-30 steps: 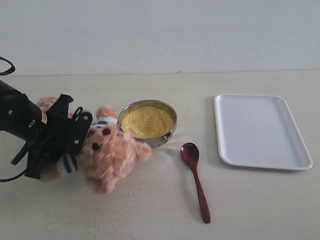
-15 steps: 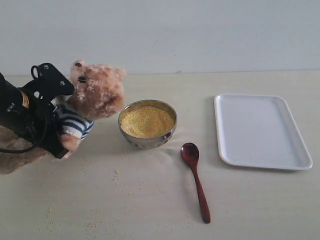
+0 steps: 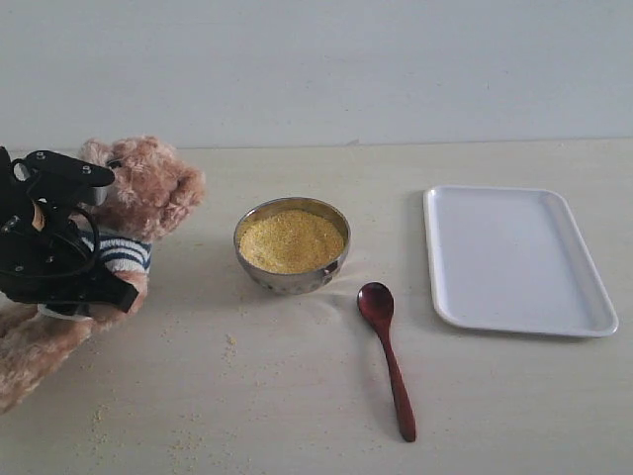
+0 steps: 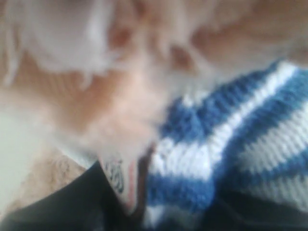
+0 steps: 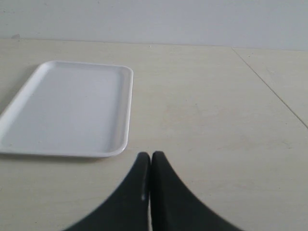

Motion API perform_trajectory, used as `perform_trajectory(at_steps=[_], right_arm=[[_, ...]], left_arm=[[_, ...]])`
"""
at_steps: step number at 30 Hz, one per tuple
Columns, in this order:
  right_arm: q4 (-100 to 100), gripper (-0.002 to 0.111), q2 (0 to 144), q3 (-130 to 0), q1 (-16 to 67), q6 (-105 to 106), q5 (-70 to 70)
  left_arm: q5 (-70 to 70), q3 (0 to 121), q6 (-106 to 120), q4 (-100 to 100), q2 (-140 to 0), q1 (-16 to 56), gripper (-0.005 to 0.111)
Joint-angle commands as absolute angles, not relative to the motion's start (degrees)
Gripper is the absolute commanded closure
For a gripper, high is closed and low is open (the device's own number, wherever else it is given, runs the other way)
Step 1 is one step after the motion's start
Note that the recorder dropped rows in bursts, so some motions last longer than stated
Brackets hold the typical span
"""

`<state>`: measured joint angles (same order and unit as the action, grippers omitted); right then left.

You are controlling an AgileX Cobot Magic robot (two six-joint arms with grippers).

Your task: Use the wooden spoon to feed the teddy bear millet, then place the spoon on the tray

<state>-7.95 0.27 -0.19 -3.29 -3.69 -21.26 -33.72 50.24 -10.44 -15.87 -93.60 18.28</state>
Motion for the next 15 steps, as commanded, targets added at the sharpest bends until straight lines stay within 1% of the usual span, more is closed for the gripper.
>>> perform_trajectory(at_steps=[1,3,12,13,15], right_arm=[[-8.0,0.109,0.0,0.0,-3.5,-4.0,-21.0],[-8.0,0.109,0.0,0.0,-3.5,-4.0,-21.0],[-8.0,0.109,0.0,0.0,-3.5,-4.0,-21.0],[-8.0,0.109,0.0,0.0,-3.5,-4.0,-21.0],[-8.0,0.109,0.0,0.0,-3.5,-4.0,-21.0]], left_arm=[[-27.4,50.1,-18.0,-15.4,-94.7,18.4,0.102],[-24.6,50.1,-21.4,-15.4,-96.7,18.4,0.102],[-22.9,50.1,-21.5,-15.6,-98.5,18.4,0.101],[-22.5,50.1,-21.5,-15.6,-98.5,18.4,0.100],[-22.2,50.1,-21.5,-15.6,-98.5,18.4,0.091]])
